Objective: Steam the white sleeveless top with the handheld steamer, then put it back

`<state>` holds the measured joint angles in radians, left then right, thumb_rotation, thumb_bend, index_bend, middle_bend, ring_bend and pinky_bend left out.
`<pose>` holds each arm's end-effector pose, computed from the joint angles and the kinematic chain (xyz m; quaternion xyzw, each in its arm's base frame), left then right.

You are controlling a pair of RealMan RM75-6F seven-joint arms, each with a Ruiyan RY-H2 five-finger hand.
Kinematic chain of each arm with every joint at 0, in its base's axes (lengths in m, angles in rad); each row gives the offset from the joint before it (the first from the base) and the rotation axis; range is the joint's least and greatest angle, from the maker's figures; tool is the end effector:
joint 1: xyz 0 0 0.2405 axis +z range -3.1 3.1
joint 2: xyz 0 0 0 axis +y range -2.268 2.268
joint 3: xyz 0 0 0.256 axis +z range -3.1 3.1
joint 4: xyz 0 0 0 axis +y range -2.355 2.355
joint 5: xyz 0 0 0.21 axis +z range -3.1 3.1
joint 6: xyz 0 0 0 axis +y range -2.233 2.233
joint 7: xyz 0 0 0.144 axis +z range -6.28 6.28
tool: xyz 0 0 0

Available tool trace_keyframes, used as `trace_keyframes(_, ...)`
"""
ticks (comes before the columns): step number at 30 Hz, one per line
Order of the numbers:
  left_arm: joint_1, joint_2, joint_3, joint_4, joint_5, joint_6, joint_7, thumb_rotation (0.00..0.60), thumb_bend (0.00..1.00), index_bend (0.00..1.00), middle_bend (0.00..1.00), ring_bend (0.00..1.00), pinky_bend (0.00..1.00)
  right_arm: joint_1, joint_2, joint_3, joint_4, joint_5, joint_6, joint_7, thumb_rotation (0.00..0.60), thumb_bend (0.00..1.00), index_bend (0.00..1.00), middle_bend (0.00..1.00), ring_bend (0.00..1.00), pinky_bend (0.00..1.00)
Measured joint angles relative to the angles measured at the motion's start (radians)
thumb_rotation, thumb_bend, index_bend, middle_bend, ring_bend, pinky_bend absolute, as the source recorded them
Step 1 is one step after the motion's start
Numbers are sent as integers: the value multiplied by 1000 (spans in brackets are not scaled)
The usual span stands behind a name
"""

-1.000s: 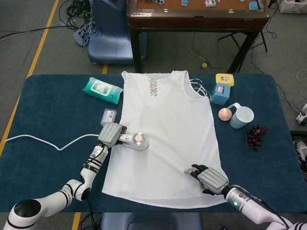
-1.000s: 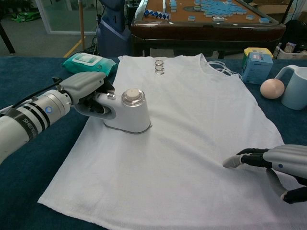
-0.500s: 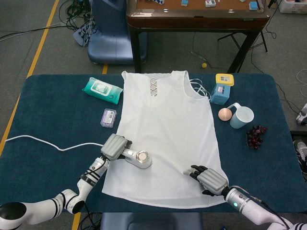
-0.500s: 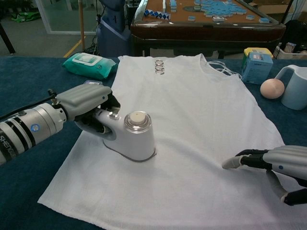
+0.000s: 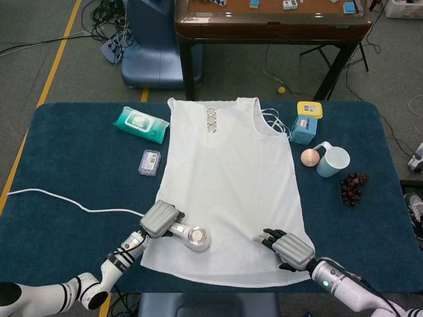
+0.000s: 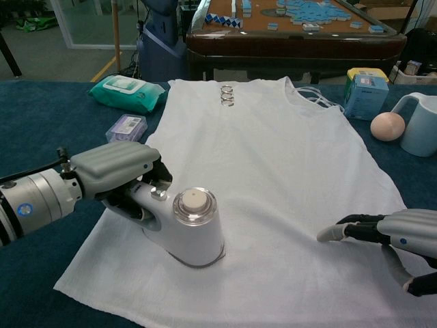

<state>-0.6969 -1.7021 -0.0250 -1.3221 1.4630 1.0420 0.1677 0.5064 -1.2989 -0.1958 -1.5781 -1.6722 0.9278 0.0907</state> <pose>-0.1469 0.2929 -0.0690 -0.7970 -0.3149 -0.4030 0.3213 -0.2509 -0.2018 0.0041 0.8261 -0.4321 0.2630 0.2485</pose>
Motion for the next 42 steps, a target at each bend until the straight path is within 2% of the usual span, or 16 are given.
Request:
trace_keyframes(7,15,40,28,-74,25,1,7,600,120,844,745,628,701,-3,3,-3,1,0,5,0,600,1000,25,155,59,139)
trace_keyframes(11,13,62,19,-121,27,-1,9,600,120,844,745,627,701,-4,2,-5,2,-3,7,2,600,1000,25,155,59,139)
trace_keyframes(18,-15,76,-68,-158,-15,-11,6,600,120,844,744,627,695,-6,-1,-8,6,-3,8,5,600,1000,26,155,59,139)
trace_keyframes(23,-50,59,-143,-159,-95,-42,-7,600,121,844,744,627,694,-5,-2,-6,7,-1,8,6,600,1000,26,155,59,139)
trace_keyframes(27,-81,17,-183,-120,-155,-70,3,600,120,844,743,626,694,-3,-3,-4,8,1,6,6,600,1000,26,155,59,139)
trace_keyframes(33,-128,-68,-220,1,-230,-103,47,600,120,843,743,626,694,-3,-2,-3,7,3,7,6,600,1000,25,155,59,139)
trace_keyframes(42,-171,-163,-237,145,-279,-118,89,600,121,843,743,626,695,0,-4,-4,9,5,1,7,600,1000,25,155,59,139)
